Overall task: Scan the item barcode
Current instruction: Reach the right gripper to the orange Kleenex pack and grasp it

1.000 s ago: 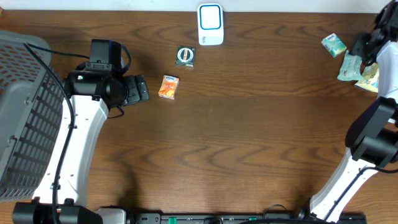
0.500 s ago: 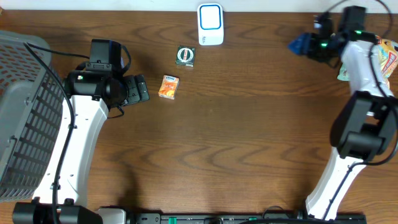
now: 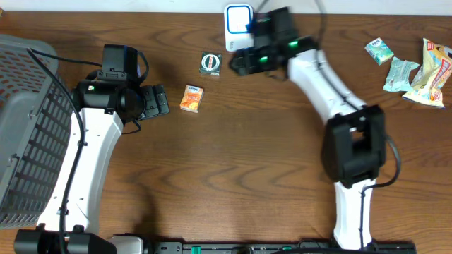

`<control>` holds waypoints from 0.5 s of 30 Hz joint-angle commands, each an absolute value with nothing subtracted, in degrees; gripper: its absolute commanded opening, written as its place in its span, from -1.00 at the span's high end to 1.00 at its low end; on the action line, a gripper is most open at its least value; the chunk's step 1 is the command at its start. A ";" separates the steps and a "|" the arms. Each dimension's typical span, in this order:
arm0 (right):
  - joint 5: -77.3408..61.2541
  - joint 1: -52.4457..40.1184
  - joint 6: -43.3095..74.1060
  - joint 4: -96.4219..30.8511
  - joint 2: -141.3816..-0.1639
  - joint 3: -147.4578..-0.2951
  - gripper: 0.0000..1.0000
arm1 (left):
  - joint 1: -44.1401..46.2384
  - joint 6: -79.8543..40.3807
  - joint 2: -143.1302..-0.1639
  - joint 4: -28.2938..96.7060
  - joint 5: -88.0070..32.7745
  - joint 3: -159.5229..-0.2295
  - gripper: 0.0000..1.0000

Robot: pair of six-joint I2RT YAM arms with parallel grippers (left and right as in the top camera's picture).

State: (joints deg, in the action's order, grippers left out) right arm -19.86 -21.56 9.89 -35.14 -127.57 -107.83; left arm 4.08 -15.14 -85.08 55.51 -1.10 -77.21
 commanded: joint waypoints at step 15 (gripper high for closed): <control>-12.01 -32.03 36.34 -24.67 -127.68 -97.01 -0.20 | 4.05 -14.83 -85.34 55.66 -0.38 -77.45 -0.96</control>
